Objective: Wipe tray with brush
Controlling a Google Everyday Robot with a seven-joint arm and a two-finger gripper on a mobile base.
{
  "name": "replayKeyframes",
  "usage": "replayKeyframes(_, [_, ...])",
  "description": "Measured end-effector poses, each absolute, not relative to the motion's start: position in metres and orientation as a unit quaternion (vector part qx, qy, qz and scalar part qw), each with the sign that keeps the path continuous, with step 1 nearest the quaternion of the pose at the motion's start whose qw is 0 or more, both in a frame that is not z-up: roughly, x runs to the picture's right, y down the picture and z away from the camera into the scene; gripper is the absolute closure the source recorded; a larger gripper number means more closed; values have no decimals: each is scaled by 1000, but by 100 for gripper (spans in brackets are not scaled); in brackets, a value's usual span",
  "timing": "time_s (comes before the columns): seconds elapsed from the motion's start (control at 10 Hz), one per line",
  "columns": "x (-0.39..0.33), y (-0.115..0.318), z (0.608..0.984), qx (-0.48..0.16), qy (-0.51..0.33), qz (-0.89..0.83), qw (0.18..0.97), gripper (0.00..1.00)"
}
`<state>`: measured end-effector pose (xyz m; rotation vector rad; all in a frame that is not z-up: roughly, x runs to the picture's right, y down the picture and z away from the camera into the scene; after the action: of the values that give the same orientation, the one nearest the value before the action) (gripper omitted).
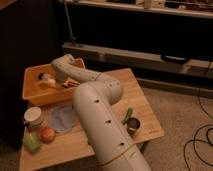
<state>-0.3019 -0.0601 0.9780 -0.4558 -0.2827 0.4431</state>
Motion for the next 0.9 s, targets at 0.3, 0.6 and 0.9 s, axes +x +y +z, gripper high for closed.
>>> replayKeyframes(0.3, [-259, -113, 928, -197, -141, 213, 947, 100])
replayKeyframes(0.6, [-235, -144, 890, -183, -164, 207, 947, 100])
replayKeyframes(0.9, [-232, -158, 872, -183, -185, 188, 947, 100])
